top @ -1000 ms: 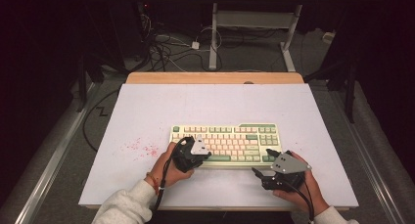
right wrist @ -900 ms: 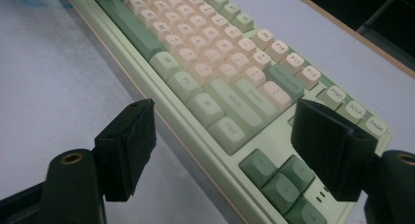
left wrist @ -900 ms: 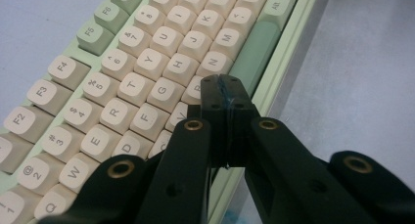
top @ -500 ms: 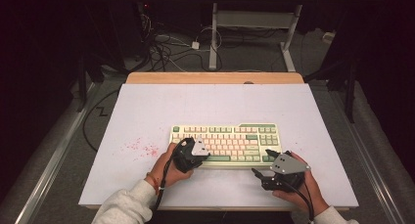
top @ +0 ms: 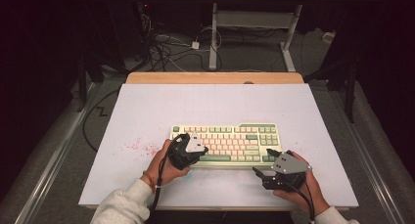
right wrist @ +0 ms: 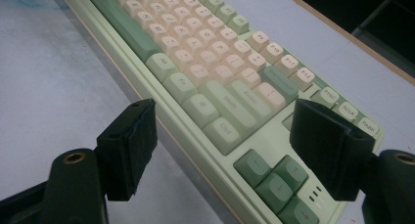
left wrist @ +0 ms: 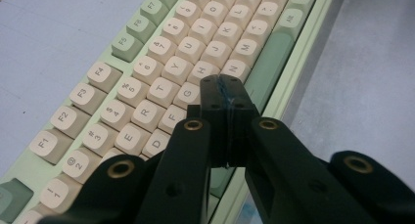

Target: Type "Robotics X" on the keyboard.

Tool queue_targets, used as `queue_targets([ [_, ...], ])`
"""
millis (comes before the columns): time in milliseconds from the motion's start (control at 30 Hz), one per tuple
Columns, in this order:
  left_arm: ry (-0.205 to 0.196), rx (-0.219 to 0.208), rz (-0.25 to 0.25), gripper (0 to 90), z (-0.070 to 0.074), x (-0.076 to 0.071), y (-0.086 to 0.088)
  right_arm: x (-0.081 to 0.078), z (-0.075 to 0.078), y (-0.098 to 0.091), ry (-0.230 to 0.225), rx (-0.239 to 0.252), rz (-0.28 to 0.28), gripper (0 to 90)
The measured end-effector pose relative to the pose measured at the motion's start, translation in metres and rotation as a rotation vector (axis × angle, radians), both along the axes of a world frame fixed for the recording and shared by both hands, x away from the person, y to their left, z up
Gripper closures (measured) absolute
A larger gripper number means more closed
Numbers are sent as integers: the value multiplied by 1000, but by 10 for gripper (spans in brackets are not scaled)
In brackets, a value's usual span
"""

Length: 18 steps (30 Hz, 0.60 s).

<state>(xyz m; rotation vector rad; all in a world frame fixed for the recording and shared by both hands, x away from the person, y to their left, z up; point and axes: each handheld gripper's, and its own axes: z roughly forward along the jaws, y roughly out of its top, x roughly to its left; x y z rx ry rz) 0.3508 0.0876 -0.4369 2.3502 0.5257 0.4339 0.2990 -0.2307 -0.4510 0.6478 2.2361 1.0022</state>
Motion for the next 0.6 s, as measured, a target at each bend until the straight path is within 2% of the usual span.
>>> queue_targets([
  [433, -29, -29, 26, 838, 5, 1, 9, 0, 0, -1, -2, -3, -7, 259],
  [600, -39, -27, 38, 808, 5, 2, 12, 0, 1, -1, -2, -2, -7, 259],
])
